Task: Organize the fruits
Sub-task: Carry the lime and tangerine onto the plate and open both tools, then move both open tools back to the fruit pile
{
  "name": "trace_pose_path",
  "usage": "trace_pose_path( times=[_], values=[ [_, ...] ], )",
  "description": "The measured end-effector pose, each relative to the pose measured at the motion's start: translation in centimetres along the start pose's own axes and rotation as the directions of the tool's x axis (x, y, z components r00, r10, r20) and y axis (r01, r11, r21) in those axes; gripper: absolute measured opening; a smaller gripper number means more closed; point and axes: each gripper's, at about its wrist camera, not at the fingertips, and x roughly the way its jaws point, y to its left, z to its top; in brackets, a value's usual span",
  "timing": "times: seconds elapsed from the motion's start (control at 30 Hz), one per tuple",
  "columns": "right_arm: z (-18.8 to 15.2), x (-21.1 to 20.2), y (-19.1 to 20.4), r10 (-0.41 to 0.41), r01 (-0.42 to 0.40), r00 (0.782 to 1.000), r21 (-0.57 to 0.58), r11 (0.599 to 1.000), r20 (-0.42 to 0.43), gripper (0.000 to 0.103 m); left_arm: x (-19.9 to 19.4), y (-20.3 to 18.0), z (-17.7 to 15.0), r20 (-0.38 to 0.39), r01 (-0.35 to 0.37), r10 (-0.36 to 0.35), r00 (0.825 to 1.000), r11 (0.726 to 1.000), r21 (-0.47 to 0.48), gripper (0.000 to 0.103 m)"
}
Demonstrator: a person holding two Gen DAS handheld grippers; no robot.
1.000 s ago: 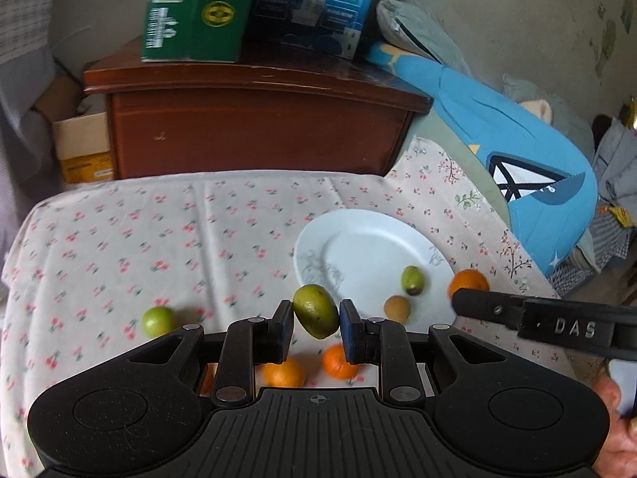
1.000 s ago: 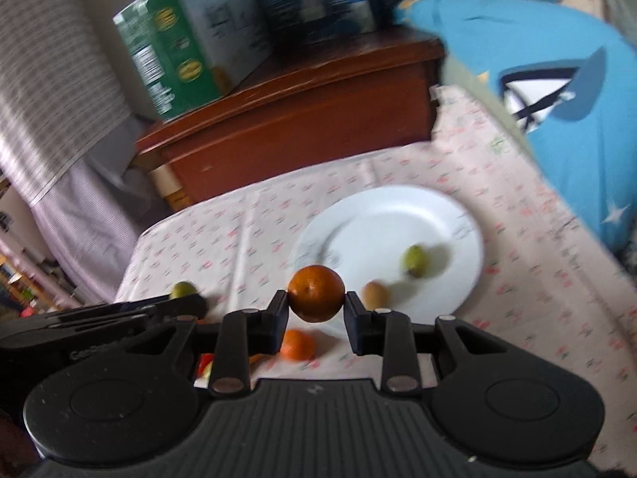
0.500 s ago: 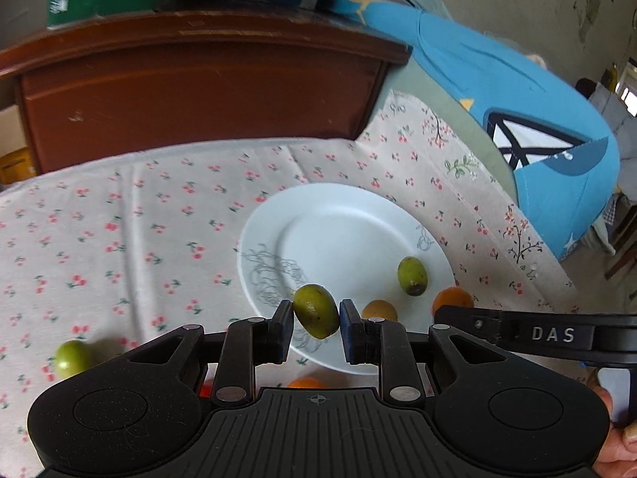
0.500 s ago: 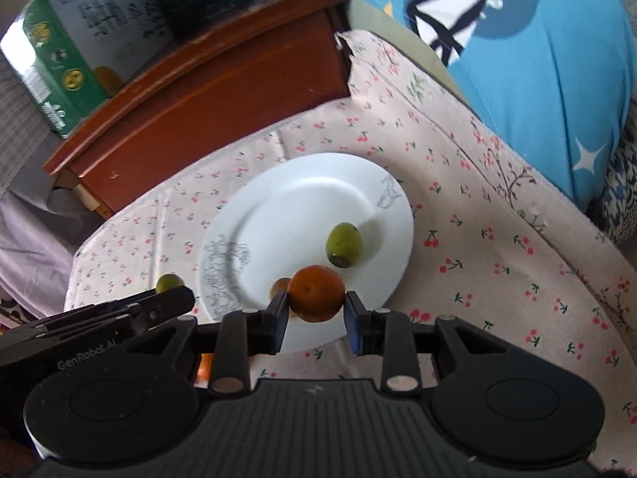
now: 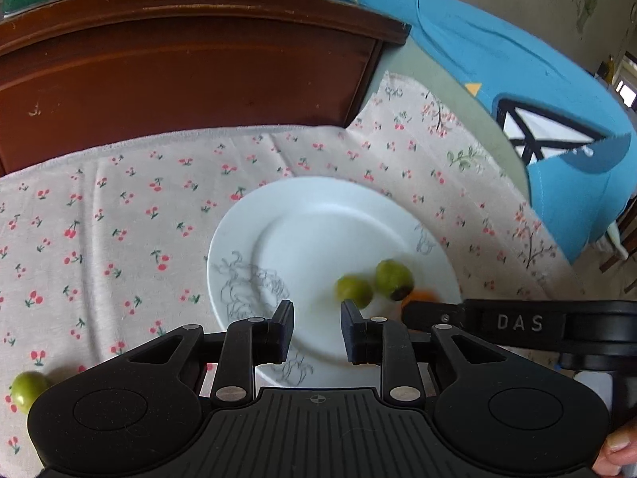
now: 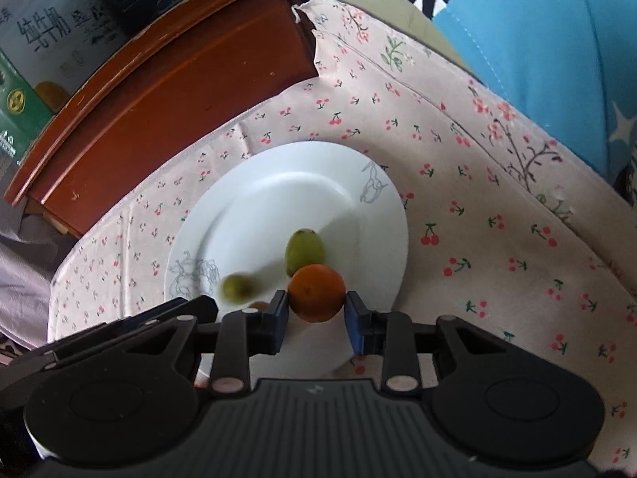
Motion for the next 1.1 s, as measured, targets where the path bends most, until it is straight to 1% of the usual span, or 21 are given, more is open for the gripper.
trace_pose_path(
  times=[0.03,0.07,0.13,0.17,0.2,0.23,0.3,0.37,0.43,0.53,0.63,0.77,1.1],
  values=[
    [0.2,0.0,0.0,0.007,-0.007,1.000,0.017,1.000,0.009,0.034,-0.2,0.0,0.2,0.005,-0.005,0.005,1.000,1.000,-0.006,0.032],
    [0.3,-0.1,0.0,0.021,-0.022,0.999,0.031,0.999,0.025,0.034,-0.4,0.0,0.5,0.011,-0.015,0.015,1.000,1.000,-0.014,0.036],
    [0.7,-0.2,0.2,0.046,-0.047,0.998,0.032,0.998,0.042,0.034,-1.3,0.1,0.8,0.047,-0.022,0.023,0.999,0.999,-0.026,0.050],
    [0.9,-0.4,0.4,0.054,-0.056,0.997,0.033,0.998,0.053,0.034,-1.8,0.2,1.0,0.059,-0.029,0.031,0.998,0.999,-0.026,0.054],
    [1.1,-0.6,0.5,0.059,-0.061,0.996,0.035,0.997,0.063,0.034,-2.1,0.1,1.2,0.064,-0.044,0.046,0.997,0.999,-0.026,0.061],
    [1.3,-0.8,0.7,0.061,-0.063,0.996,0.037,0.997,0.069,0.034,-2.4,0.2,1.3,0.065,-0.061,0.063,0.996,0.998,-0.030,0.066],
    [1.5,-1.2,1.0,0.062,-0.065,0.995,0.036,0.997,0.079,0.035,-3.2,0.3,1.5,0.075,-0.073,0.075,0.994,0.997,-0.034,0.066],
    [1.7,-1.5,1.4,0.063,-0.065,0.995,0.019,0.998,0.083,0.038,-4.0,0.5,1.5,0.083,-0.081,0.083,0.993,0.996,-0.028,0.067],
    [1.7,-1.8,1.8,0.057,-0.058,0.995,0.004,0.998,0.088,0.039,-4.7,0.6,1.4,0.075,-0.104,0.106,0.992,0.994,-0.025,0.072],
    [1.5,-2.4,2.3,0.062,-0.061,0.995,-0.006,0.998,0.080,0.039,-5.9,1.1,1.0,0.073,-0.101,0.104,0.992,0.994,-0.043,0.072],
    [1.1,-2.9,3.0,0.046,-0.043,0.996,-0.040,0.998,0.070,0.041,-6.8,1.3,0.4,0.064,-0.126,0.128,0.990,0.991,-0.038,0.073],
    [0.1,-3.4,3.9,0.037,-0.032,0.998,-0.081,0.996,0.056,0.043,-8.1,1.5,-0.8,0.057,-0.154,0.157,0.986,0.987,-0.041,0.073],
    [-3.2,-5.1,4.8,0.079,-0.077,0.997,-0.117,0.990,0.010,0.044,-10.8,1.2,-4.3,0.055,-0.161,0.161,0.985,0.987,-0.016,0.074]
  ],
)
